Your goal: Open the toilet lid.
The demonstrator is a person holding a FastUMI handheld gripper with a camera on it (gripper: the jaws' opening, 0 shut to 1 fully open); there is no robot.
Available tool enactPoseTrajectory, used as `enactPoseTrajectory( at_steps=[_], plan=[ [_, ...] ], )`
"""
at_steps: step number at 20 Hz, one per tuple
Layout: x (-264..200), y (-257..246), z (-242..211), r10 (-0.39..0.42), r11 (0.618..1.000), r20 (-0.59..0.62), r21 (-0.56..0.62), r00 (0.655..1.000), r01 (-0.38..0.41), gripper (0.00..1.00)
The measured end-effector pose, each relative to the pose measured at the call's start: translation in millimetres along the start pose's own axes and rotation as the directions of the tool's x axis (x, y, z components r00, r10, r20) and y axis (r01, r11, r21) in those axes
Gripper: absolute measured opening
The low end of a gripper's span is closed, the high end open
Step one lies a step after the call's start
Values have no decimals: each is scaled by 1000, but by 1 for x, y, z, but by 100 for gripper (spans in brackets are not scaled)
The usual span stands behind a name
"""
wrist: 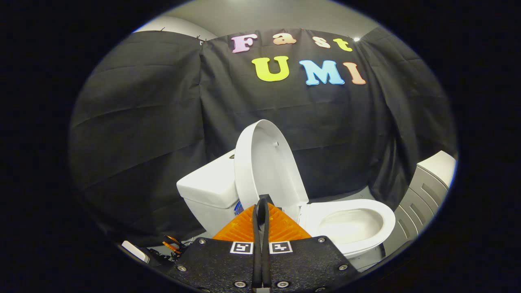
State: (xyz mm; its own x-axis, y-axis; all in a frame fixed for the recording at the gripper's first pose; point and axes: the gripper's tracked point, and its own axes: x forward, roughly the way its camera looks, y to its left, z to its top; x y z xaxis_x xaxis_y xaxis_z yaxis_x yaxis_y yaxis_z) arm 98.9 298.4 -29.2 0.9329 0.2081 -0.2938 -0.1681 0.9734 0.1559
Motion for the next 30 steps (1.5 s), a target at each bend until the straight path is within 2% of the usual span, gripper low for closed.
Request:
enactPoseTrajectory(
  at_steps=[6,9,11,12,13,16,17,21,30],
  plan=[
    [2,-3,4,4,1000,0,0,1000,-4,0],
    [3,2,8,46,999,11,18,999,-47,3],
    [6,14,5,109,993,-11,36,994,-108,9],
    [7,11,-1,107,993,-29,50,994,-106,20],
    [6,13,-5,120,991,-34,60,992,-118,26],
    [-7,7,6,98,995,18,30,995,-99,93],
    [-11,1,13,87,996,38,12,996,-87,96],
    [-23,-12,41,89,996,111,-32,990,-86,96],
    [-70,-74,109,43,992,235,-128,971,-13,96]
  ],
)
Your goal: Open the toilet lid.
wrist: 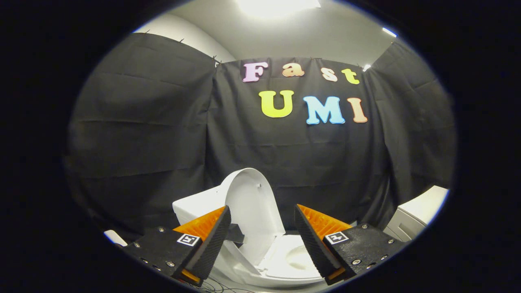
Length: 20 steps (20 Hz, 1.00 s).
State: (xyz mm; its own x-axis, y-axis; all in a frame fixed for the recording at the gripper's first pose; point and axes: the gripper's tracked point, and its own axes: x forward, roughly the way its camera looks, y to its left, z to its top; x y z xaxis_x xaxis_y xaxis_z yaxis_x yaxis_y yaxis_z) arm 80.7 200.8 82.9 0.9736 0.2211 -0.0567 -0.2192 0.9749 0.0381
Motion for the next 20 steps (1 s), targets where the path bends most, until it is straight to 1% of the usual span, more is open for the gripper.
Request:
enactPoseTrajectory(
  at_steps=[4,8,11,15,18,20],
  plan=[
    [-23,-40,18,-65,997,34,-37,997,66,96],
    [-48,-73,20,-140,989,39,-34,989,141,96],
    [-64,-86,25,-160,986,51,-31,986,162,96],
    [-85,-101,16,-192,981,40,-12,981,193,96],
    [-100,-112,12,-214,977,73,-7,974,215,96],
    [-109,-118,-1,-222,975,81,12,972,222,96]
  ],
)
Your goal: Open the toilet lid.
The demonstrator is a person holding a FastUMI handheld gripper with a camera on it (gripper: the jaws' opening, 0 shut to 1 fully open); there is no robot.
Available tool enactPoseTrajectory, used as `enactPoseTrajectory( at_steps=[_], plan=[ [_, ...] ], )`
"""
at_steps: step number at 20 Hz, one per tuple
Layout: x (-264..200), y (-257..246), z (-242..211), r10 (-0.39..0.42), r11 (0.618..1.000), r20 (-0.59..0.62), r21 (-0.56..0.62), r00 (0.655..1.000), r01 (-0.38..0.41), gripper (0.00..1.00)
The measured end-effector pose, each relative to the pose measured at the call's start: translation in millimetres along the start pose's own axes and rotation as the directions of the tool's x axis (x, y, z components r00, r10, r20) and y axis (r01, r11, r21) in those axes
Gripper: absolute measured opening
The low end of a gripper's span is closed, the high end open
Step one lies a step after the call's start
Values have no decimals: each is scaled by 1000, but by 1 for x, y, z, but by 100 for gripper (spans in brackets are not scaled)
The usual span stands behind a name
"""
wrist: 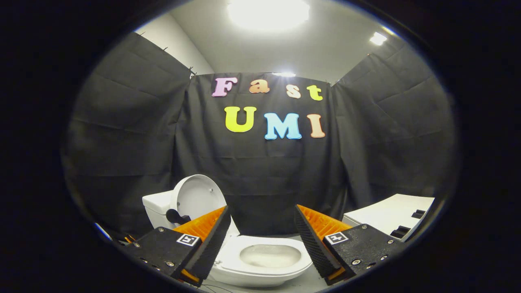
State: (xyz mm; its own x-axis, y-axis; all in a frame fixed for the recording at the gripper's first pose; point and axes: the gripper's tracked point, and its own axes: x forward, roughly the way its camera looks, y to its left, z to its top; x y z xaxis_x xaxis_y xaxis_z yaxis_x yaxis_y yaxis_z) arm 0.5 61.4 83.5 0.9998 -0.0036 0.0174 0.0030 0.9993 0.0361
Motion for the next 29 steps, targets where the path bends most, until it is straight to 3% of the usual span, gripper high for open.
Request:
enactPoseTrajectory(
  at_steps=[7,12,29],
  plan=[
    [-14,-28,-33,-48,999,-19,-12,999,48,96],
    [-12,-25,-56,-26,999,-61,-23,998,25,96],
    [-8,-16,-55,6,1000,-67,-12,998,-7,96]
  ],
)
